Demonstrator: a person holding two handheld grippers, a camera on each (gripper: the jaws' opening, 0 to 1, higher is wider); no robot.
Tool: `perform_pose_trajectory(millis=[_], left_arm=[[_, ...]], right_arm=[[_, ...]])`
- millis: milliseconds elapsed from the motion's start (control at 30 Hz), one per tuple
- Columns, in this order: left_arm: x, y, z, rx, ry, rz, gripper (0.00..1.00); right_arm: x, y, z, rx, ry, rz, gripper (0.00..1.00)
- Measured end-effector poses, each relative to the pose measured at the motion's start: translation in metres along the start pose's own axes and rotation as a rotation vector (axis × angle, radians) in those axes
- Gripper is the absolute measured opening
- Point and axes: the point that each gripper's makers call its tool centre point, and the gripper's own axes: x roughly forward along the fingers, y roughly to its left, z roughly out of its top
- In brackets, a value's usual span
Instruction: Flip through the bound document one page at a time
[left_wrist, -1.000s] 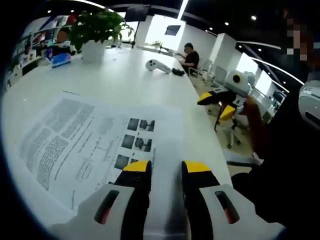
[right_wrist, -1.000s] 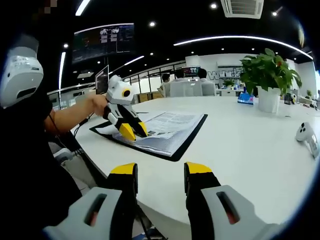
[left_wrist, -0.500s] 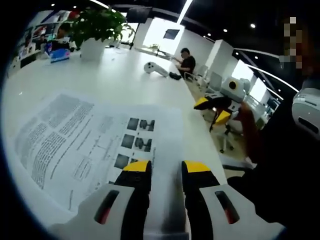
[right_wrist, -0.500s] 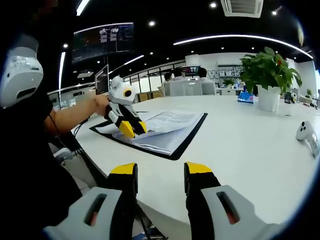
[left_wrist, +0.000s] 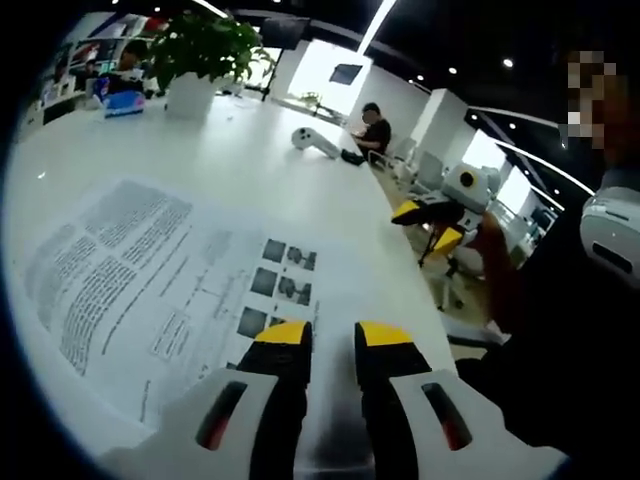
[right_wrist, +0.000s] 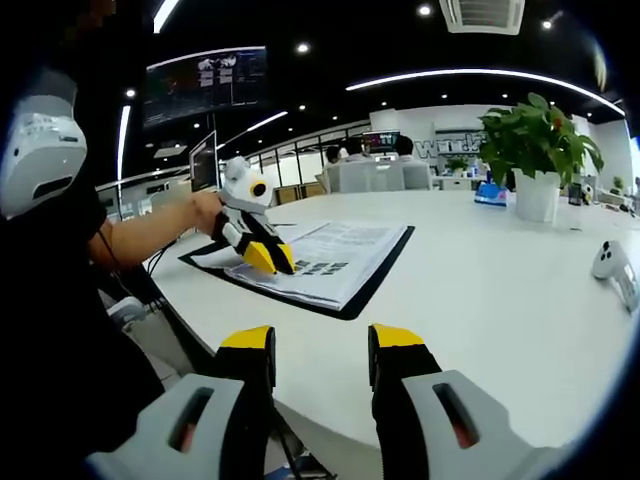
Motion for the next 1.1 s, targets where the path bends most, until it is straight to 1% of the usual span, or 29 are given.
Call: perform_pose_trajectory(millis=[33, 67, 133, 167, 200, 267, 367, 400, 633, 733, 833, 1100], left_arm=[[0.001, -0.0058, -0.0006, 0.07, 0.024, 0.004, 0.25], [0.0013, -0.0086, -0.001, 0.104, 0.037, 0.005, 0.28], [0.0028, -0.0125, -0.0017, 0.102, 0.053, 0.027, 0.3], [0.003, -0.0115, -0.0021, 0.117, 0.061, 0.043, 0.29], [0.0032, -0.0101, -0.0028, 0.149, 0.074, 0.059, 0.29], [0.004, -0.0111, -0.0032, 0.167, 0.084, 0.074, 0.29], [0.0048, -0.0116, -0.0045, 0.213, 0.106, 0.107, 0.28], [0.0051, -0.0108, -0.0049, 0.236, 0.117, 0.127, 0.28], [0.0073, -0.0127, -0.0071, 0.304, 0.164, 0.191, 0.27], [0.0065, -0.0114, -0.0072, 0.307, 0.167, 0.196, 0.27], [0.0053, -0.0094, -0.0066, 0.284, 0.154, 0.182, 0.27], [0.0031, -0.0066, -0.0046, 0.199, 0.099, 0.108, 0.26]], right_arm=[[0.0, -0.0002, 0.0, -0.001, 0.002, -0.001, 0.37], [0.0001, -0.0003, 0.0002, -0.001, 0.001, -0.001, 0.37], [0.0004, -0.0004, 0.0006, 0.001, -0.001, -0.001, 0.37], [0.0007, -0.0008, 0.0004, 0.0, 0.0, -0.002, 0.37], [0.0015, -0.0011, 0.0, 0.001, 0.002, -0.003, 0.37], [0.0022, -0.001, -0.0004, 0.002, 0.003, -0.002, 0.37], [0.0024, 0.0005, -0.0002, 0.002, 0.001, 0.002, 0.37], [0.0022, 0.0007, -0.0006, 0.002, 0.003, 0.004, 0.37], [0.0002, -0.0024, -0.0026, 0.009, 0.004, -0.007, 0.37], [0.0007, -0.0018, -0.003, 0.008, 0.005, -0.004, 0.37], [0.001, -0.0012, -0.003, 0.007, 0.005, -0.002, 0.37], [0.0001, -0.0018, -0.0032, 0.008, 0.008, -0.003, 0.37]])
